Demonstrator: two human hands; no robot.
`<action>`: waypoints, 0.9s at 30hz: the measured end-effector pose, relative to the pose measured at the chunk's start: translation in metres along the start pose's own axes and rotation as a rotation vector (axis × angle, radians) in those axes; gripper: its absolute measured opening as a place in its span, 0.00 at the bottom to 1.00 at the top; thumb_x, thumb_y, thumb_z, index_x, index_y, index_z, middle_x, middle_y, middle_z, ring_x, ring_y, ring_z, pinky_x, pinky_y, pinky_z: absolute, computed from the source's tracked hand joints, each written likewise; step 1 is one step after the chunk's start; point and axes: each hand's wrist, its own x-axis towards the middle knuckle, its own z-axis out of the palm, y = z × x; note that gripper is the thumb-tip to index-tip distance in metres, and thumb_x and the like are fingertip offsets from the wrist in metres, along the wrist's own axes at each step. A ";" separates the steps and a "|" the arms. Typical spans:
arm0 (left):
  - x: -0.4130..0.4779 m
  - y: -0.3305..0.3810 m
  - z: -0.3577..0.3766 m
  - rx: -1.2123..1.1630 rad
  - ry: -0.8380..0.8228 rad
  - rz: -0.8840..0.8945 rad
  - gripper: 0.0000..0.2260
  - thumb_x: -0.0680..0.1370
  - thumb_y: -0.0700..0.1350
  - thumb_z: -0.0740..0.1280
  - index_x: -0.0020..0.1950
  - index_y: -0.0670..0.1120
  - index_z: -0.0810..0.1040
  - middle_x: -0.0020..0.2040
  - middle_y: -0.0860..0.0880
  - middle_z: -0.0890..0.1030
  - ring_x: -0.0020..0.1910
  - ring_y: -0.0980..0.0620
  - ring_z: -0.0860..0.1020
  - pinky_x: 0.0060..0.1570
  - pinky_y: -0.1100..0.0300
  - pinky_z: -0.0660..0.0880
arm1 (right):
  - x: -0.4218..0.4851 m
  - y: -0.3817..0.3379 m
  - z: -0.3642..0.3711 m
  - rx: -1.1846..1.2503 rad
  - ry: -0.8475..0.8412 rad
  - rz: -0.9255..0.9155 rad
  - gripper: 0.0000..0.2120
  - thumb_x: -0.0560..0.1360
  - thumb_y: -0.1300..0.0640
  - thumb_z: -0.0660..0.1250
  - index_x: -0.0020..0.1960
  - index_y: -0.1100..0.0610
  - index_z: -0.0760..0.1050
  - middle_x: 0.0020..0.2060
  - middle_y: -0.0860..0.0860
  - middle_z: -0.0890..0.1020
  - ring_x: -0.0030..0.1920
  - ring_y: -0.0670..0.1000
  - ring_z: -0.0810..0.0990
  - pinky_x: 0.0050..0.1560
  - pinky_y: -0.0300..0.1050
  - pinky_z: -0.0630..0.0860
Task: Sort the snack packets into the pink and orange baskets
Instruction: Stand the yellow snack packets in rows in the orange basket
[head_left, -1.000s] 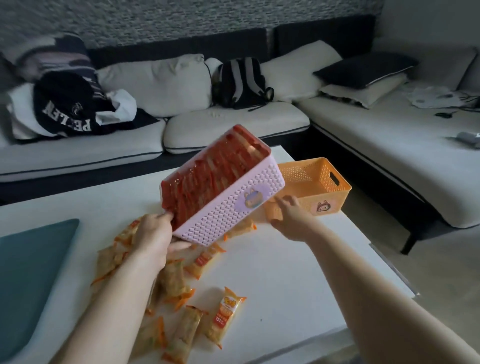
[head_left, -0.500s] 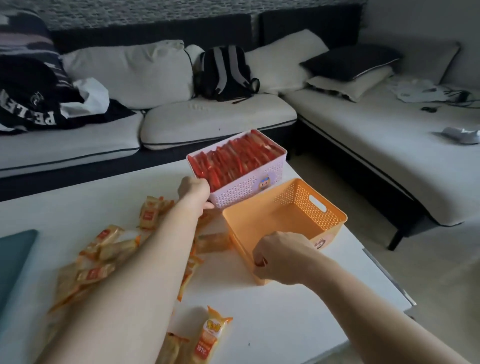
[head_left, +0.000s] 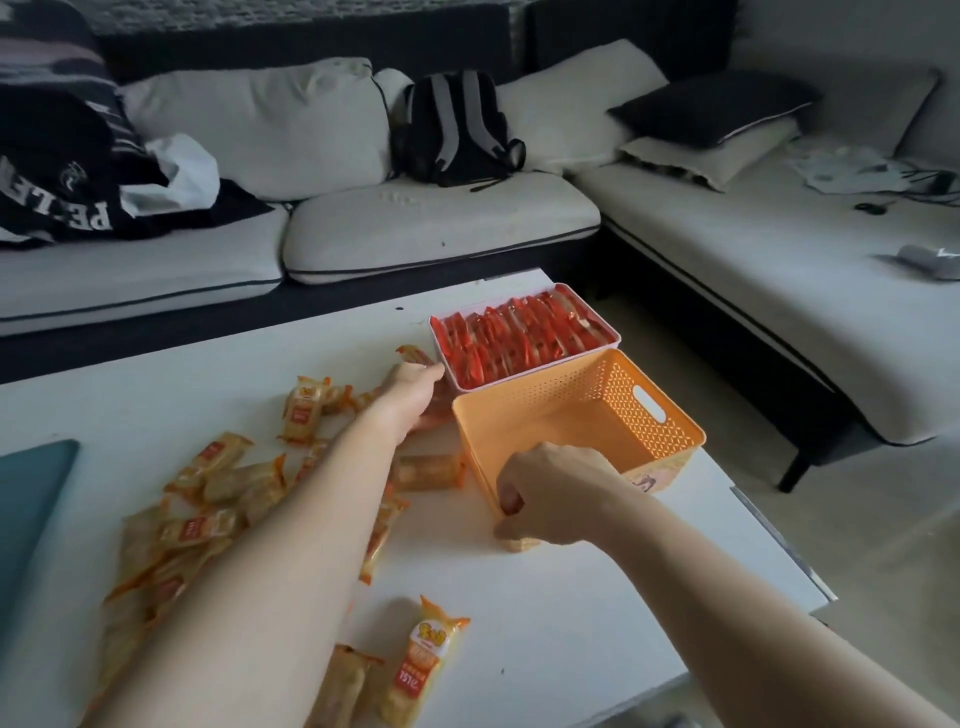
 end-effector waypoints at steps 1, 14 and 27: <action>-0.008 -0.006 -0.012 0.003 0.003 0.018 0.10 0.82 0.49 0.64 0.49 0.46 0.80 0.48 0.45 0.84 0.48 0.43 0.82 0.50 0.49 0.80 | 0.001 -0.007 -0.002 -0.030 0.049 0.022 0.16 0.76 0.38 0.69 0.51 0.50 0.80 0.42 0.49 0.83 0.41 0.51 0.82 0.42 0.47 0.81; -0.216 -0.133 -0.135 0.810 0.066 0.242 0.18 0.65 0.71 0.68 0.43 0.60 0.72 0.46 0.60 0.76 0.46 0.56 0.77 0.48 0.52 0.77 | 0.006 -0.113 0.070 -0.313 -0.282 -0.283 0.40 0.68 0.51 0.79 0.75 0.47 0.65 0.71 0.53 0.63 0.66 0.58 0.68 0.60 0.56 0.77; -0.263 -0.147 -0.095 1.056 -0.024 0.350 0.25 0.77 0.43 0.64 0.73 0.46 0.64 0.69 0.46 0.72 0.70 0.42 0.68 0.64 0.49 0.69 | 0.013 -0.098 0.047 -0.032 -0.089 -0.098 0.28 0.75 0.50 0.71 0.71 0.55 0.65 0.55 0.49 0.80 0.49 0.50 0.79 0.49 0.47 0.81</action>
